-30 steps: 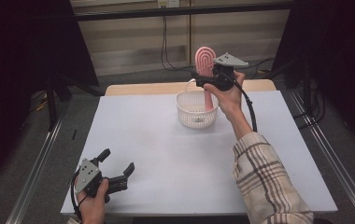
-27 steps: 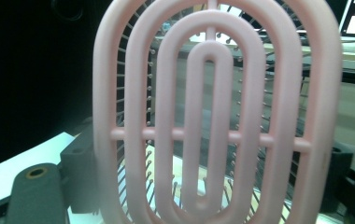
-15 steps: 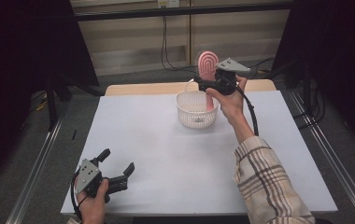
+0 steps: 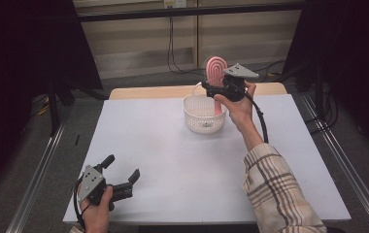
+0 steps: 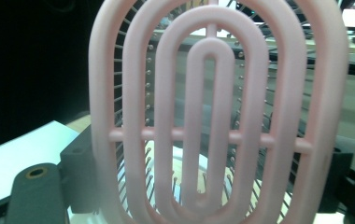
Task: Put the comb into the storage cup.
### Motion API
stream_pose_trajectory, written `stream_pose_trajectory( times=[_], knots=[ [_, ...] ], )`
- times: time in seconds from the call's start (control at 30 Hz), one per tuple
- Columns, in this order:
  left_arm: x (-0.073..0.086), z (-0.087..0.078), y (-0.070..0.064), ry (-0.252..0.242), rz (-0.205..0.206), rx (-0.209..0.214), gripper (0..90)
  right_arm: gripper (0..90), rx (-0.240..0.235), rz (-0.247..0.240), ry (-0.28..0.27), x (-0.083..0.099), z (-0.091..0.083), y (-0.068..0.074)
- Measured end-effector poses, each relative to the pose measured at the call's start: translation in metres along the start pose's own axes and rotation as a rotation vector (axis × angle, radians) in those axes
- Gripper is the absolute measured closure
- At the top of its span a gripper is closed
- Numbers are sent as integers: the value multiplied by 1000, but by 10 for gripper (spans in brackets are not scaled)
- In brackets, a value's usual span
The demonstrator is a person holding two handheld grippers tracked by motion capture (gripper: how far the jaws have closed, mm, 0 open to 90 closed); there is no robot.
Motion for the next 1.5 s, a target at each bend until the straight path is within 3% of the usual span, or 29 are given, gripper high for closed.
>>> stream_pose_trajectory(
  times=[0.3,0.4,0.77,1.5],
  knots=[
    [0,0,0,0,-5,2,11,193,-2,-1,1,1,0,-1],
    [0,0,0,0,-4,2,12,193,-3,-29,1,2,0,1],
    [0,0,0,1,-6,0,12,192,-9,-13,16,12,4,1],
    [0,1,0,2,-1,0,12,190,-21,-35,62,26,10,6]
  ],
)
Point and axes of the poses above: each handheld gripper's, and its own axes: z roughly forward along the jaws, x roughly out of its underside, y roughly to its left, the point moved 7 cm from there along z, roughly forward along the jaws, and after that the axes turned 5 degrees about y, right-handed, at the moved point
